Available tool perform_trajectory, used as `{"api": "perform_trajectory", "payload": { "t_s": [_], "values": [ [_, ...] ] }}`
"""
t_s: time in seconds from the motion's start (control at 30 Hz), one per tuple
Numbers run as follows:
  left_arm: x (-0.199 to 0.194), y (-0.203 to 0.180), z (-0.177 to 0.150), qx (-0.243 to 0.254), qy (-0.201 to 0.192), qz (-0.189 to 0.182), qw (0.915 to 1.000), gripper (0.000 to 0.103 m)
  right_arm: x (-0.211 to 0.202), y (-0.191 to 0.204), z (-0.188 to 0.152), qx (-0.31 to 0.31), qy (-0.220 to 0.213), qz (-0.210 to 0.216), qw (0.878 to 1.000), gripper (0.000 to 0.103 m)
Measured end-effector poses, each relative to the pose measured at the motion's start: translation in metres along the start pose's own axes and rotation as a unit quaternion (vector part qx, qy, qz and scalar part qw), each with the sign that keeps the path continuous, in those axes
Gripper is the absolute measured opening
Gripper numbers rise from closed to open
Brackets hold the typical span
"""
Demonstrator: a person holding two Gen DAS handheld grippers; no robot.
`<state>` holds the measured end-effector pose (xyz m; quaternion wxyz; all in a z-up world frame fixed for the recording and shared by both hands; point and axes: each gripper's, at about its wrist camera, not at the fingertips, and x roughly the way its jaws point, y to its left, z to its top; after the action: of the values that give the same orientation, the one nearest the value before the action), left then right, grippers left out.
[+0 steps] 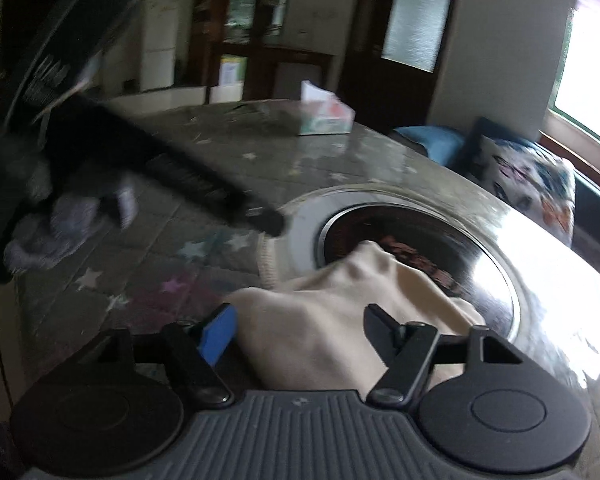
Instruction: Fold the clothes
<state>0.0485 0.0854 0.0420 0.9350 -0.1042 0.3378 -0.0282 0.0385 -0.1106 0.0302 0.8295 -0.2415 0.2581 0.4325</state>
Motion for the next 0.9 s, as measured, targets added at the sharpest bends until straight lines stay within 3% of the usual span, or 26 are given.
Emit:
{"api": "perform_trajectory", "payload": {
  "t_s": [0.23,0.4,0.6,0.9],
  "values": [
    [0.014,-0.007,0.005,-0.035,0.031,-0.045,0.9979,0.08,0.013,0.022,-0.001,-0.056,0.017,-0.014,0.998,0.048],
    [0.023,-0.007,0.007,-0.076,0.056,-0.069,0.9932,0.08,0.011,0.019,0.0,-0.042,0.012,-0.017,0.999,0.015],
    [0.032,0.0,0.008,-0.137,0.086,-0.08,0.9837,0.08,-0.001,0.001,0.002,0.019,-0.005,0.001,1.0,0.008],
    [0.048,0.002,0.008,-0.228,0.128,-0.125,0.9572,0.077,-0.031,-0.024,0.001,0.09,-0.045,0.015,0.995,0.006]
  ]
}}
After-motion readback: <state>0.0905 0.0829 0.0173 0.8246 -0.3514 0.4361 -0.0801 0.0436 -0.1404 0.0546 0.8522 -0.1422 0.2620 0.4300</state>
